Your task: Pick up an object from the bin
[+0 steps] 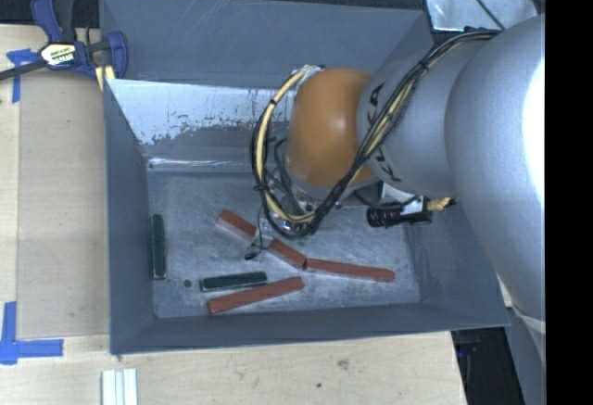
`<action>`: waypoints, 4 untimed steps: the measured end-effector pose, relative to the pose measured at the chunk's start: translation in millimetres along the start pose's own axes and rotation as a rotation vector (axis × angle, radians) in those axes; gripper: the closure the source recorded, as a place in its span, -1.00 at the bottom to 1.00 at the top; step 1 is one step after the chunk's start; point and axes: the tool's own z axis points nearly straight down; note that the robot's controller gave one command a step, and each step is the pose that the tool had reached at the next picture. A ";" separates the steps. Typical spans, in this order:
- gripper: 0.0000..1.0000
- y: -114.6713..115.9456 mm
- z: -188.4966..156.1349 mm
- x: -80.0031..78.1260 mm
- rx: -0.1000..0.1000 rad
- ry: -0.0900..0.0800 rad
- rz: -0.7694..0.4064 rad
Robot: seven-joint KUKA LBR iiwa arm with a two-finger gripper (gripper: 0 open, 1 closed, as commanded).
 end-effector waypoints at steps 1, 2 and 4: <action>-1.00 12.2 37.5 -3.2 0.004 0.006 0.183; -1.00 12.2 37.3 -3.5 0.003 0.005 0.182; 1.00 11.8 25.6 -5.3 0.000 0.001 0.184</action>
Offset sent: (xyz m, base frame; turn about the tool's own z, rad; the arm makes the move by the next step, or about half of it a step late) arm 0.0075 0.0107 -0.0365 0.1852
